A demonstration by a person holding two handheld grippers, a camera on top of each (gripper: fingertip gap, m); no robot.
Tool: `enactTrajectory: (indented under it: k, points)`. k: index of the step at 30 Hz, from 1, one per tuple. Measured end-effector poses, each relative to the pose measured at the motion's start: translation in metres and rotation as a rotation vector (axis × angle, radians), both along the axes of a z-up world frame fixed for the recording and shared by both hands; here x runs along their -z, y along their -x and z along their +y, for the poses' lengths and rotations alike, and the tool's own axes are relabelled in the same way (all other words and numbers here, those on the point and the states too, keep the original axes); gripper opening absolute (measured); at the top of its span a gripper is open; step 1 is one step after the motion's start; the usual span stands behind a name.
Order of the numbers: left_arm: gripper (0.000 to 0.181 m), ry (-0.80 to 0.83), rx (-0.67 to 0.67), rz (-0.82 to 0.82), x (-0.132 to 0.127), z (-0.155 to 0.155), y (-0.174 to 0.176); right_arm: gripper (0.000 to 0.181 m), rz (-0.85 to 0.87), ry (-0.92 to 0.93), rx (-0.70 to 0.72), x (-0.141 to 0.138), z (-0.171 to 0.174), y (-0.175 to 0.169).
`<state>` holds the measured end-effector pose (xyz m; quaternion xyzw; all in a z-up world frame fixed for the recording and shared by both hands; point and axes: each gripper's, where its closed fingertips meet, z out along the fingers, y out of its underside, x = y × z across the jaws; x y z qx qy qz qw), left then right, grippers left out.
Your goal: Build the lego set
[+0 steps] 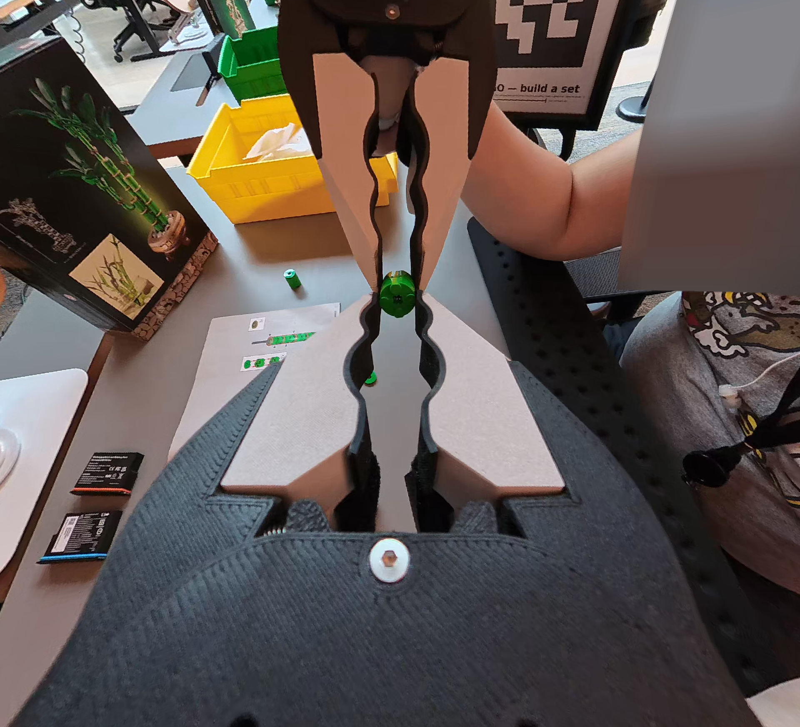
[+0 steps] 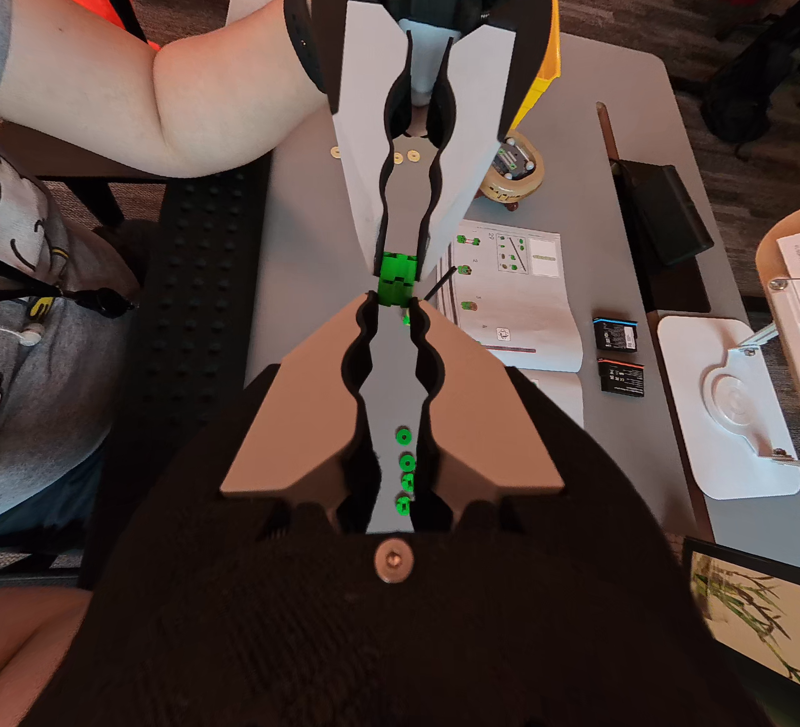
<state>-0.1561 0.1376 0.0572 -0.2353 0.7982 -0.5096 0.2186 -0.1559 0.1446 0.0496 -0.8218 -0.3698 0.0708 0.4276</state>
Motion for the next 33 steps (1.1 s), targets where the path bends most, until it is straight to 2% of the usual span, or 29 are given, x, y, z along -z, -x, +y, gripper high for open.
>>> enactTrajectory:
  k: [13,19,33]
  points:
    - [0.013,0.039,0.028,-0.024,-0.004,-0.001,0.001,0.012,-0.016,-0.043,-0.015,-0.005,-0.001,0.001]
    - [0.013,0.009,0.011,-0.029,-0.003,0.001,0.001,0.012,-0.083,-0.070,-0.006,-0.004,0.001,0.001]
    - [0.014,-0.097,-0.072,-0.103,-0.003,0.008,-0.007,0.012,0.012,-0.043,0.040,-0.005,0.010,-0.006]
